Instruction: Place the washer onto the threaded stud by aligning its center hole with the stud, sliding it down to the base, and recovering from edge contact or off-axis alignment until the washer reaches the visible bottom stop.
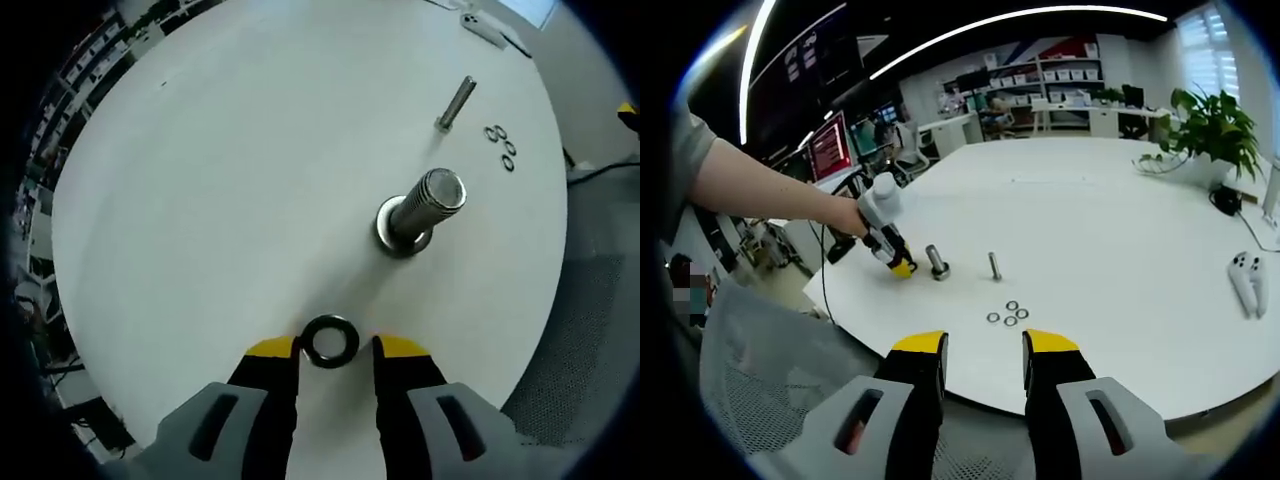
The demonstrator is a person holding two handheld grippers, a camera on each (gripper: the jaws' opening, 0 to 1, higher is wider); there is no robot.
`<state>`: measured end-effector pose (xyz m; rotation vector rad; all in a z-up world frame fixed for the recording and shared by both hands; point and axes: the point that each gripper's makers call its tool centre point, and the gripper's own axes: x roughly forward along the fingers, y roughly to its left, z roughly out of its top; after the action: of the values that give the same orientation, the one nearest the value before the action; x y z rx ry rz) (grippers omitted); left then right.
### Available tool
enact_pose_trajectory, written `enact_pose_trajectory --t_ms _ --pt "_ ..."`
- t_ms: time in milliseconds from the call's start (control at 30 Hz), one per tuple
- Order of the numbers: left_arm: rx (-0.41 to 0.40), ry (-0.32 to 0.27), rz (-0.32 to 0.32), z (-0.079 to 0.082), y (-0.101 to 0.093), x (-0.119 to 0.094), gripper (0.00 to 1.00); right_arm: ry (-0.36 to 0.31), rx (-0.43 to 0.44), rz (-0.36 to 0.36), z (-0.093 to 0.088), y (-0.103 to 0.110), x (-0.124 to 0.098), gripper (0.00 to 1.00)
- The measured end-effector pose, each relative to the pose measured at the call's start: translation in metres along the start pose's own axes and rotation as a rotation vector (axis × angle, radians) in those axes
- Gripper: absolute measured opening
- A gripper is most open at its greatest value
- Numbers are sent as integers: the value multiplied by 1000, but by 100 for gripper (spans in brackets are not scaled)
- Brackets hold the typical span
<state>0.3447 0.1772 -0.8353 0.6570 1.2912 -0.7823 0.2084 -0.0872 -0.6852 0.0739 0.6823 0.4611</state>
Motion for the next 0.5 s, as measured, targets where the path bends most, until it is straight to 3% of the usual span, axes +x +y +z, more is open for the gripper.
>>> enact_pose_trajectory --t_ms 167,267,500 --pt "-16 -6 3 -1 3 0 25 0 -1 0 0 0 0 33" --pt "-35 -38 2 -2 5 -1 22 1 0 -1 0 0 0 33" --pt "-40 -28 22 0 2 -1 20 5 -4 2 -1 1 0 32"
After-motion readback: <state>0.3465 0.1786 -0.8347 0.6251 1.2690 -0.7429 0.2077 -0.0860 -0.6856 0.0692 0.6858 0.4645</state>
